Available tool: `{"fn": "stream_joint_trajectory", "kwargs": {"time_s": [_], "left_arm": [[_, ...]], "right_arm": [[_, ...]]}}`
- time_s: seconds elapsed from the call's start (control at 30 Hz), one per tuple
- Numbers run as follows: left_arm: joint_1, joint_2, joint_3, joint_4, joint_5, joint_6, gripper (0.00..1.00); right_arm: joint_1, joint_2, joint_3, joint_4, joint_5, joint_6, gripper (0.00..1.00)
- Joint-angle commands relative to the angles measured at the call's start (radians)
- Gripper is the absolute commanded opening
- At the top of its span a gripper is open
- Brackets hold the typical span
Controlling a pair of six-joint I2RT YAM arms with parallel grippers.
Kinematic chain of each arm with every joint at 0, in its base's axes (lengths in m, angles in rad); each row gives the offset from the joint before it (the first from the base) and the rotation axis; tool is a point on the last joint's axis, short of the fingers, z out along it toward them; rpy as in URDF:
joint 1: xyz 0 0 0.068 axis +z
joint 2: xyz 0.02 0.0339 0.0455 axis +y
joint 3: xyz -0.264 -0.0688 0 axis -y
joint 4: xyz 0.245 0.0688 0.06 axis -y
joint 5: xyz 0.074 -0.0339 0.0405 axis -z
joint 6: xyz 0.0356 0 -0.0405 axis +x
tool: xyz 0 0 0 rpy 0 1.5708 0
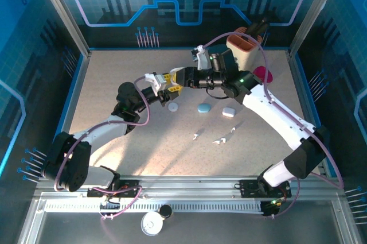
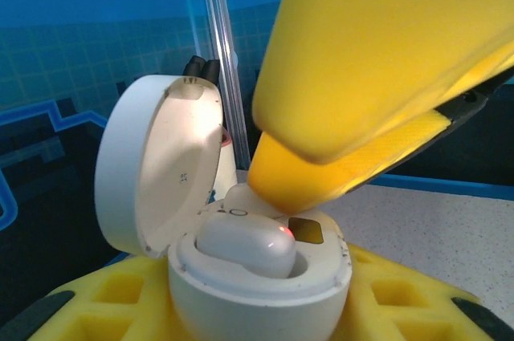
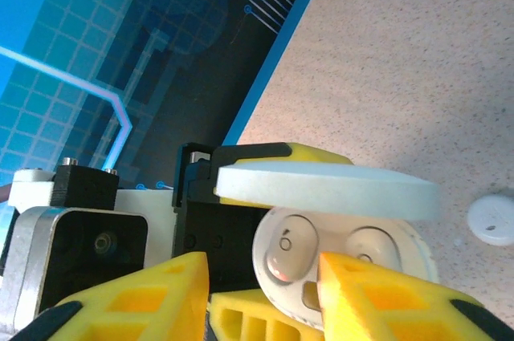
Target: Insert the wireless bluetooth earbuds into the charging case
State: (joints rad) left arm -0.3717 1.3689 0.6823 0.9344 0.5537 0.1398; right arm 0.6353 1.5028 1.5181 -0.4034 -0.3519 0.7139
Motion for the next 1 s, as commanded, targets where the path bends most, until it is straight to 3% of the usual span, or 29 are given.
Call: {"fn": "stream_joint_trajectory", "kwargs": {"time_s": [0.0,0.23,0.53,0.73,0.97], "left_arm": [[-0.009,-0.001,-0.001,0.067,0.015,-0.009,0.38],[-0.009,-0.017,-0.016,0.0,0.02,0.069,0.38],[-0.011,-0.072,-0.022,-0.112,0.037,0.161,0.38],[-0.015,-0.087,-0.02,-0.114,0.027,0.143,0.38],[-0.016,-0.107,-0.022,-0.105,-0.08,0.051,0.39]], "right_arm": [[-0.017,-0.058,-0.001,-0.045,0.011,-0.042,0.41],[-0.017,-0.097,0.045,-0.081,-0.008,-0.115,0.39],[-0.025,0.047,0.242,-0.244,0.045,-0.213,0.31],[-0.023,0.131,0.333,-0.332,0.048,-0.228,0.31],[-0.024,0.106,0.31,-0.371,0.045,-0.23,0.31]]}}
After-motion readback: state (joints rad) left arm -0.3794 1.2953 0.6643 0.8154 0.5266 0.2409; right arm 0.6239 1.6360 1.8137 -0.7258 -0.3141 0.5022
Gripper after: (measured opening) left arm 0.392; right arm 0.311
